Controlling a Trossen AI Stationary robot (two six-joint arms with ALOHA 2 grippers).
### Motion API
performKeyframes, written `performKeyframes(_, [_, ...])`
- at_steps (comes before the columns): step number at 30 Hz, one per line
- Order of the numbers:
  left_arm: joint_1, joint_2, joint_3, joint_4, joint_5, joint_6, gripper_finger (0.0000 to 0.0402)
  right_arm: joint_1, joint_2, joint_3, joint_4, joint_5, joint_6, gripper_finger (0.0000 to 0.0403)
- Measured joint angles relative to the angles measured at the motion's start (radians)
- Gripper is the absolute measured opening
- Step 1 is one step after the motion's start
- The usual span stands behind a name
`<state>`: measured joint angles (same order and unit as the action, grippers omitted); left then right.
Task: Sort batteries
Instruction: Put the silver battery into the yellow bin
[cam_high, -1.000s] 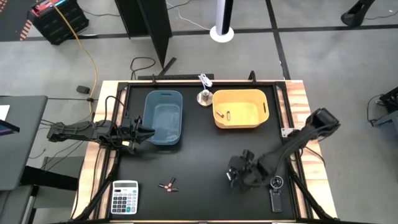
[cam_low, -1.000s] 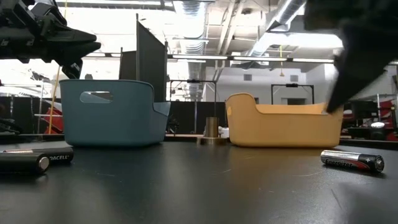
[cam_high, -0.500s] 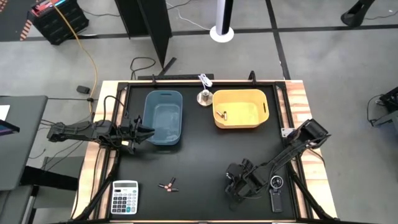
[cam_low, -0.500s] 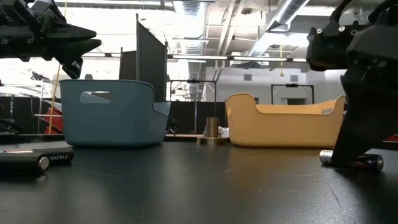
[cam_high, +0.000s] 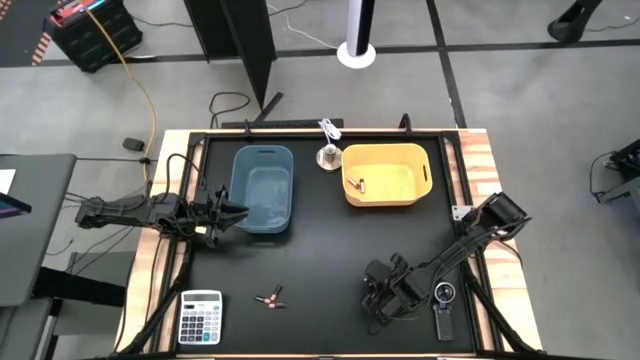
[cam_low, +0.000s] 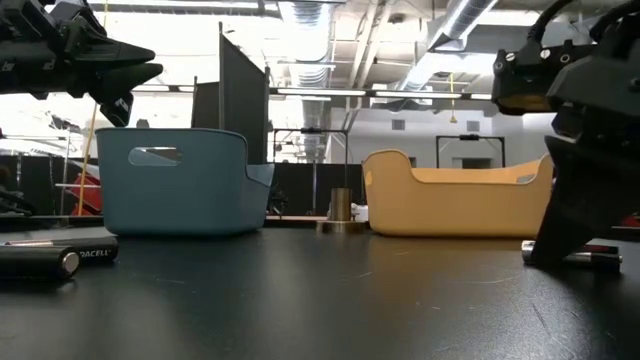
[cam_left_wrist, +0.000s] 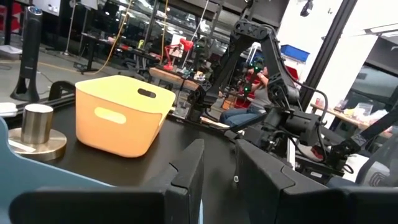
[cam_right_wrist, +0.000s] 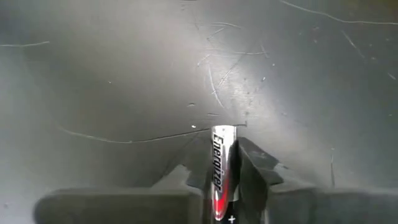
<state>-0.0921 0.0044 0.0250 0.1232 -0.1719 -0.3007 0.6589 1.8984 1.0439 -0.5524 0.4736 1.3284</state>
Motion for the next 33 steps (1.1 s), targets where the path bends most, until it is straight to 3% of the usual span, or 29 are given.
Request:
performKeyframes(4, [0.0, 0.0, 0.0, 0.0, 0.0, 0.0, 0.0087, -0.009, 0.0, 0.001, -0.006, -0.024, -0.014, 0.0049])
performKeyframes(11, [0.0, 0.0, 0.0, 0.0, 0.0, 0.001, 0.0087, -0.017, -0.028, -0.003, 0.01, -0.001, -0.075, 0.0042])
performKeyframes(18, [0.0, 0.0, 0.0, 0.0, 0.0, 0.001, 0.0087, -0.035, -0.138, -0.007, -0.005, 0.212, -0.204, 0.0041])
performKeyframes(22, [0.0, 0.0, 0.0, -0.001, 0.0, 0.001, 0.0087, -0.073, -0.213, -0.008, -0.024, 0.263, -0.306, 0.004])
performKeyframes(33, [0.0, 0.0, 0.0, -0.002, 0.06, 0.005, 0.0087, -0.357, -0.444, -0.005, -0.082, 0.389, -0.587, 0.004])
